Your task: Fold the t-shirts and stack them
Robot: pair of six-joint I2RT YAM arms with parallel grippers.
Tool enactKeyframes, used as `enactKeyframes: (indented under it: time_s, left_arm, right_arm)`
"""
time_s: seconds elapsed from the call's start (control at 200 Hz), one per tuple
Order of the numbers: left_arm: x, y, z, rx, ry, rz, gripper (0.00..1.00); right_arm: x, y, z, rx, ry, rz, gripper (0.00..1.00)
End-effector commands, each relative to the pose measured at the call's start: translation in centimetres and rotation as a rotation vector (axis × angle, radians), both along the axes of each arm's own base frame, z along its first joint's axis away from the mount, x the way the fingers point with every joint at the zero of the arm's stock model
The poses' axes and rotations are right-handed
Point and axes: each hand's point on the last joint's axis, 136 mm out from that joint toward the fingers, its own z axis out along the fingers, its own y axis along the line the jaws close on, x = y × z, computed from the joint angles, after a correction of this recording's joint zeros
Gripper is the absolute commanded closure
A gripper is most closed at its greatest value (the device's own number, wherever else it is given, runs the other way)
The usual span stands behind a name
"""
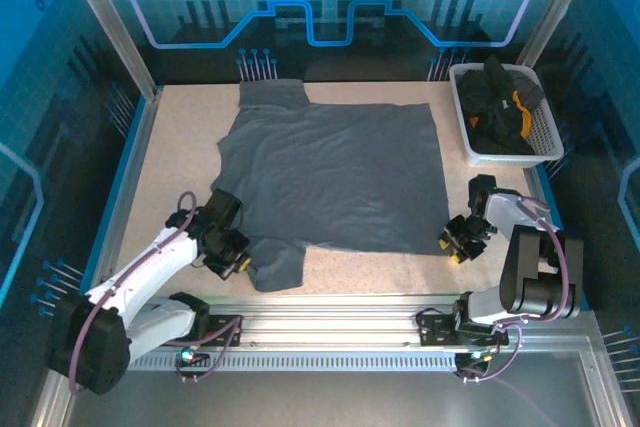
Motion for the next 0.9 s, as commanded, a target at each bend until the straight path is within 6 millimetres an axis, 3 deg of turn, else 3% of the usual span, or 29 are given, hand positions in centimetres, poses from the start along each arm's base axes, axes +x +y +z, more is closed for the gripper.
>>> enactKeyframes:
  time_s: [0.0,0.075,0.16,0.265,0.47,0.64,0.895]
  left_arm:
    - [-2.8,0.0,-0.7,-0.028,0.090,-0.003,1.00]
    - [-3.7,-0.2,-1.0,-0.050,0.115,-0.006,1.00]
    - [-4.2,-0.1,-0.4,-0.052,0.119,-0.013,1.00]
    - [-2.7,-0.1,1.3,-0.045,0.035,-0.020,1.00]
    - [3.3,-1.6,5.3,-0.058,-0.125,-0.046,1.00]
    - [9.8,-2.0,9.5,-0.038,-0.278,-0.059,1.00]
    - [19.0,-2.1,13.1,-0.078,-0.436,-0.039,1.00]
  right_arm:
    - [-0.2,-0.4,-0.3,-0.007,0.008,-0.020,0.85]
    - [0.0,-0.6,-0.3,-0.017,0.005,-0.014,1.00]
    - [0.5,-0.9,0.4,-0.033,-0.007,-0.005,1.00]
    - [1.3,-0.8,1.8,-0.046,-0.046,0.017,1.00]
    - [3.1,0.0,3.7,-0.018,-0.122,0.027,1.00]
    - [5.3,0.6,5.6,-0.021,-0.161,0.065,1.00]
    - [8.3,0.8,6.6,-0.026,-0.169,0.069,1.00]
